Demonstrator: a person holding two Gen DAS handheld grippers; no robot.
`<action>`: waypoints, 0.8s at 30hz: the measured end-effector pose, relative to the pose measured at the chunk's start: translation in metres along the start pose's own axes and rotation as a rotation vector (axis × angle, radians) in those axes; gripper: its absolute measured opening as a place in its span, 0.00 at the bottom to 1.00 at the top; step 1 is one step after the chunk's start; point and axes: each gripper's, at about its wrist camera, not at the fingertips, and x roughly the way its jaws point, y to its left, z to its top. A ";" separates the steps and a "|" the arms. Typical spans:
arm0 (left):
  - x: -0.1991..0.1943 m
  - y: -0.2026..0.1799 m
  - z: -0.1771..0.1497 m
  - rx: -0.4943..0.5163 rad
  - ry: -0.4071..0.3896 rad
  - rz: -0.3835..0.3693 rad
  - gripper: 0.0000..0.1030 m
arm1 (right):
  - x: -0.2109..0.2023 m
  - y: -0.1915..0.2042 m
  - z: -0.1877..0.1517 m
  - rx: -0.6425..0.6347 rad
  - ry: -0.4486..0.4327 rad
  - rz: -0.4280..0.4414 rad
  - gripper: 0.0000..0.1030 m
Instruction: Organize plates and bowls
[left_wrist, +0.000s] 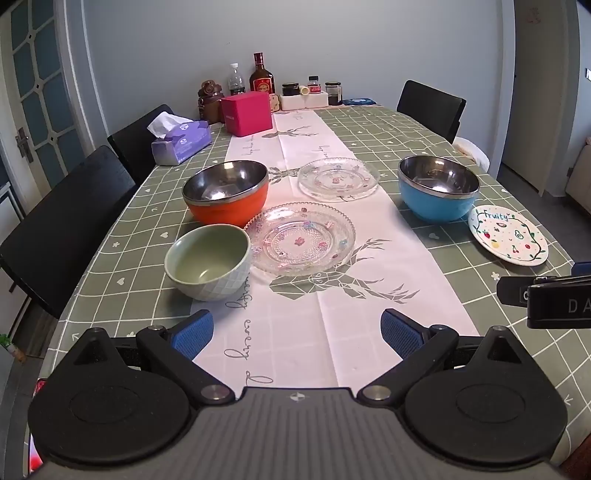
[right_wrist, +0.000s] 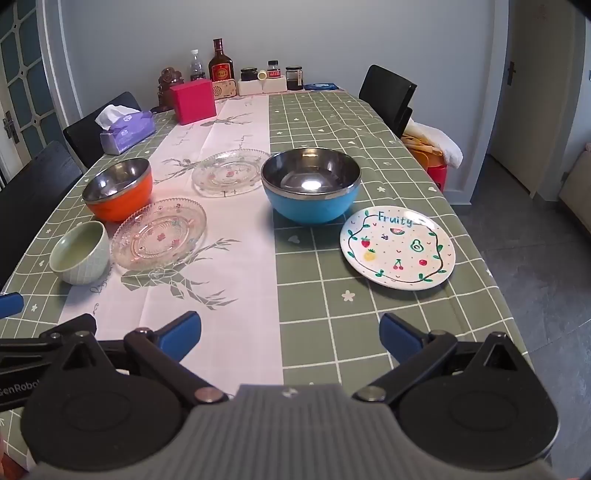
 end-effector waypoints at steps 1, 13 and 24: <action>0.000 0.000 0.000 0.000 0.000 0.002 1.00 | 0.000 0.000 0.001 -0.001 -0.001 0.000 0.98; 0.000 0.009 -0.001 -0.007 0.008 0.001 1.00 | 0.003 0.005 -0.002 -0.007 0.015 -0.002 0.98; 0.001 0.010 -0.001 -0.009 0.008 0.011 1.00 | 0.006 0.001 -0.002 -0.014 0.021 0.008 0.98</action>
